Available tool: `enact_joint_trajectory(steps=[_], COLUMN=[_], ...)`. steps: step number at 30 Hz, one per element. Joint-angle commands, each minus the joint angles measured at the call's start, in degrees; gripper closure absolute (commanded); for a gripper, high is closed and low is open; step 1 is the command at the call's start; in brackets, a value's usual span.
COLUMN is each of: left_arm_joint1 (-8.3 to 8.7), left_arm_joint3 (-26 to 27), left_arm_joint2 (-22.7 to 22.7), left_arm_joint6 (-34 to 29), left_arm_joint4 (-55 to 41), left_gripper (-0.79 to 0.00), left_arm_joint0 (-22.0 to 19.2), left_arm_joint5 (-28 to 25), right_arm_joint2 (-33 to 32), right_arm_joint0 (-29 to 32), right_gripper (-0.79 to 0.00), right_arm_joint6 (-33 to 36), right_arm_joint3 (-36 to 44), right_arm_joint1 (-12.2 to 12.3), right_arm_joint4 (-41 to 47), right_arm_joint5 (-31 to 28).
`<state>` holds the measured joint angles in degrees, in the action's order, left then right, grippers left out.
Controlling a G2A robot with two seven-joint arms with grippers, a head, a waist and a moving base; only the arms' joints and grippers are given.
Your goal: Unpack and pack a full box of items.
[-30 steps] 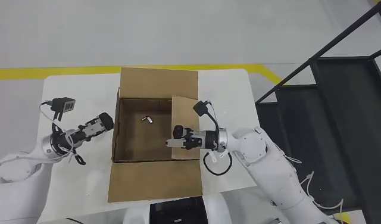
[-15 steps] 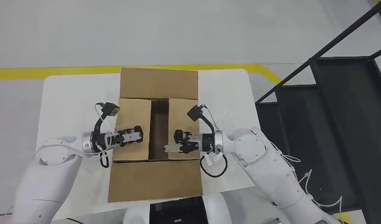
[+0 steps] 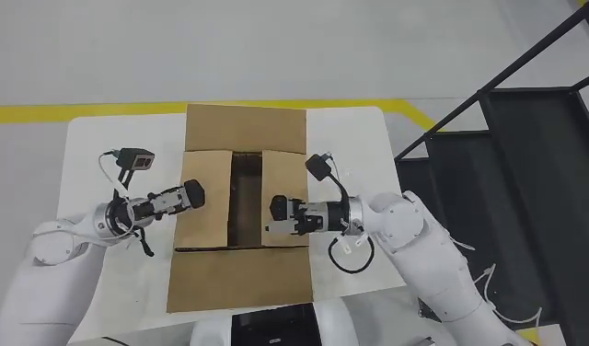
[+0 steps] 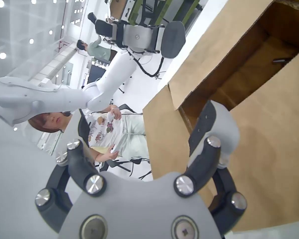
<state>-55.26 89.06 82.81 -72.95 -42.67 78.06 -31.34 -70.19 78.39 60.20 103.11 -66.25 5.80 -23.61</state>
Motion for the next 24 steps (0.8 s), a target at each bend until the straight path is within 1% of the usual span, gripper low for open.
enact_joint_trajectory(steps=[1, 3, 5, 7, 9, 14, 19, 24], left_arm_joint1=[0.38, 0.68, 0.93, 1.13, 1.28, 1.5, 1.58, 1.54], left_arm_joint3=[1.31, 2.23, 2.94, 3.47, 3.86, 5.04, 6.37, 7.35], left_arm_joint2=[3.11, 5.74, 8.32, 10.72, 12.89, 17.08, 19.54, 20.71], left_arm_joint6=[0.12, 0.39, 0.86, 1.33, 1.87, 2.51, 2.52, 2.53], left_arm_joint4=[-1.93, -2.79, -3.54, -3.79, -4.05, -4.83, -4.99, -5.2], left_gripper=[-0.785, -0.785, -0.785, -0.785, -0.785, -0.785, -0.785, -0.785], left_arm_joint0=[1.87, 3.55, 5.2, 6.76, 8.13, 10.78, 12.69, 13.78], left_arm_joint5=[-0.12, -0.39, -0.86, -1.33, -1.87, -2.51, -2.51, -2.53], right_arm_joint2=[-4.23, -7.71, -10.54, -12.27, -12.65, -10.87, -6.66, -2.86], right_arm_joint0=[1.04, 2.33, 4.0, 5.6, 7.1, 9.56, 10.97, 10.86], right_gripper=[-0.785, -0.785, -0.785, -0.785, -0.785, -0.785, -0.785, -0.785], right_arm_joint6=[6.78, 12.42, 16.07, 18.68, 20.24, 20.82, 19.36, 18.53], right_arm_joint3=[0.13, 0.38, 0.06, -0.24, -0.52, -1.41, -0.13, 0.39], right_arm_joint1=[1.08, 2.07, 2.82, 3.41, 3.79, 4.39, 4.28, 4.09], right_arm_joint4=[1.7, 1.55, 2.52, 2.09, 1.2, -4.75, -3.83, -0.88], right_arm_joint5=[2.83, 5.98, 8.43, 9.85, 10.57, 11.92, 12.47, 13.03])
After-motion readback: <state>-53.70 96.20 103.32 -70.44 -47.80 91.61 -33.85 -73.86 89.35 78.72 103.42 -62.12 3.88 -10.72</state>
